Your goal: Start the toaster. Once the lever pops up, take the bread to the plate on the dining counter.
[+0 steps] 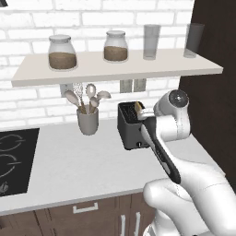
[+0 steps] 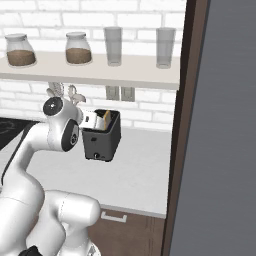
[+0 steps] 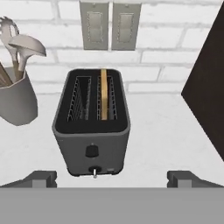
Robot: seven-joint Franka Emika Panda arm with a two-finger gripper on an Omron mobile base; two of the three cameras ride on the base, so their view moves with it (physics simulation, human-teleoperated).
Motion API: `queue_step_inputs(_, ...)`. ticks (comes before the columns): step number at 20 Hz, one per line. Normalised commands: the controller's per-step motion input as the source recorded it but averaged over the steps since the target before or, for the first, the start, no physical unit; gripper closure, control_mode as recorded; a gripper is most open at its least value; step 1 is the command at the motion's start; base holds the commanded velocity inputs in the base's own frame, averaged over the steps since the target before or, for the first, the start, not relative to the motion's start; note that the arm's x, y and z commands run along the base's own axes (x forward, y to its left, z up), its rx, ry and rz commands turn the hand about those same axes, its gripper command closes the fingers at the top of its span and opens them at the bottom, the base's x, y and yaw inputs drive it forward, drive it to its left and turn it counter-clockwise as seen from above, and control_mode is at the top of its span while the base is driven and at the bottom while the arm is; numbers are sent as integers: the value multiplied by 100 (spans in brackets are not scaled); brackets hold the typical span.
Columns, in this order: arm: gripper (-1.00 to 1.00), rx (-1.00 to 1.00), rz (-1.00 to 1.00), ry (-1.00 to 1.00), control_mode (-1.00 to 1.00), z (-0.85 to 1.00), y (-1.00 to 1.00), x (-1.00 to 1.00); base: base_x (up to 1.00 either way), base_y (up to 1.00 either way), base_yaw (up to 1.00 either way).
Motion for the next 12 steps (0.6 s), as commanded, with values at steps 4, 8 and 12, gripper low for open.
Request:
queue_step_inputs(4, -100, 6, -2, 7, -100, -29, -14, 30, 0, 0, 0)
queue_step_inputs(8, -100, 6, 0, 5, -100, -28, -1, 21, 0, 0, 0)
queue_step_inputs(12, -100, 1, 0, 0, -100, -14, 0, 18, 0, 0, 0)
